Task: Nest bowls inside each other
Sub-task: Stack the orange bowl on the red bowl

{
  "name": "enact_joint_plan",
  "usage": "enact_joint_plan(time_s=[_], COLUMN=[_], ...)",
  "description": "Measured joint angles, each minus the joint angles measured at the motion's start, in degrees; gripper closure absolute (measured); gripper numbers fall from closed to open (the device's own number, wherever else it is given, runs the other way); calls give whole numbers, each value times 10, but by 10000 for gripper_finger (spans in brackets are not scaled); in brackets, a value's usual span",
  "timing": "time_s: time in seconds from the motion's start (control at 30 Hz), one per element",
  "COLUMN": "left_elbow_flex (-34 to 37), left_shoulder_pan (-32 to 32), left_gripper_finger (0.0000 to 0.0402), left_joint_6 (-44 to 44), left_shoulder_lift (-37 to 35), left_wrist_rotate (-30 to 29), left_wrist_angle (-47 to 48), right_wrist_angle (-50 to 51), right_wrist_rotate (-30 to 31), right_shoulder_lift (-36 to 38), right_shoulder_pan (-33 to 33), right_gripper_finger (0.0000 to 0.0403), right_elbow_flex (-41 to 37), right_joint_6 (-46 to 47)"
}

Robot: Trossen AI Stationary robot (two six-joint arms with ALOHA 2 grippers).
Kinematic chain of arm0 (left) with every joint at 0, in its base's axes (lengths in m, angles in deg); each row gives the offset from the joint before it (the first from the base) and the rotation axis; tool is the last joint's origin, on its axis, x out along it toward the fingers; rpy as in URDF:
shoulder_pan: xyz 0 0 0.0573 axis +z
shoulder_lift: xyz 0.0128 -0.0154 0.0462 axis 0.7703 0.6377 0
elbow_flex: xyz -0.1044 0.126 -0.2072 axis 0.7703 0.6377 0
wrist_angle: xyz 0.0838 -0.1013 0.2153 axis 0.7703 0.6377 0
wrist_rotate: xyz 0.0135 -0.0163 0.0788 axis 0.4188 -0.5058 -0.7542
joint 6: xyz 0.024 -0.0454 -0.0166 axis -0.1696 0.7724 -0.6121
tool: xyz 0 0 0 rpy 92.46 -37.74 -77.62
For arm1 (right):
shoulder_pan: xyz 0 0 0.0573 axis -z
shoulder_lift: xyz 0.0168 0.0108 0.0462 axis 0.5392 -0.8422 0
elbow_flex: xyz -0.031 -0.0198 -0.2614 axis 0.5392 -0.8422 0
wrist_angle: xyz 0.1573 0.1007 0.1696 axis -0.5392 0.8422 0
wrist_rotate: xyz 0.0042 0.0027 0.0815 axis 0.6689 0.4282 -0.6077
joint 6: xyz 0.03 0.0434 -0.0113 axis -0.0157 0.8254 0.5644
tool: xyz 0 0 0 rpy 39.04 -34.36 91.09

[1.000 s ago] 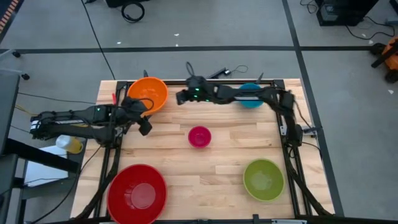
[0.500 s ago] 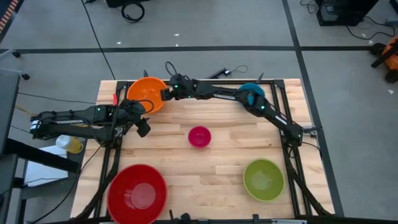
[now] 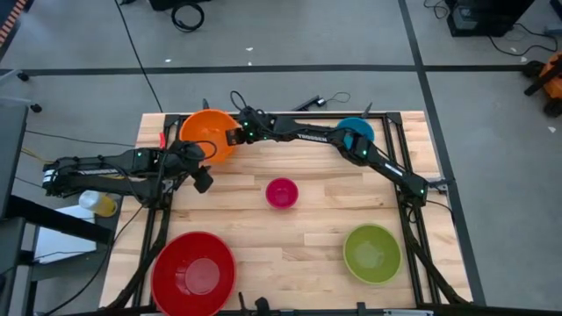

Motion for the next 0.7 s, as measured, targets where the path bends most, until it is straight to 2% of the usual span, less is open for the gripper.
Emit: enact_joint_plan(time_s=[0.07, 0.2, 0.3, 0.4, 0.5, 0.7], left_elbow_flex=[-6, -58, -118, -186, -249, -304], left_shoulder_pan=[0, 0, 0, 0, 0, 1], left_gripper_finger=[218, 219, 220, 222, 226, 228], left_joint_6=[30, 72, 68, 44, 8, -36], left_shoulder_lift=[0, 0, 0, 0, -1, -1], left_wrist_rotate=[1, 11, 2, -34, -77, -168], left_wrist_angle=[-1, -4, -4, -6, -6, -5], right_wrist_angle=[10, 49, 87, 118, 129, 129], right_wrist_rotate=[-23, -57, -84, -90, -127, -179], right_shoulder_lift=[2, 27, 65, 109, 140, 152], right_shoulder_pan=[5, 12, 12, 1, -21, -94], right_gripper_finger=[380, 372, 380, 380, 380, 380], right_elbow_flex=[0, -1, -2, -1, 0, -1], right_joint_6=[-18, -37, -105, -171, -214, -258])
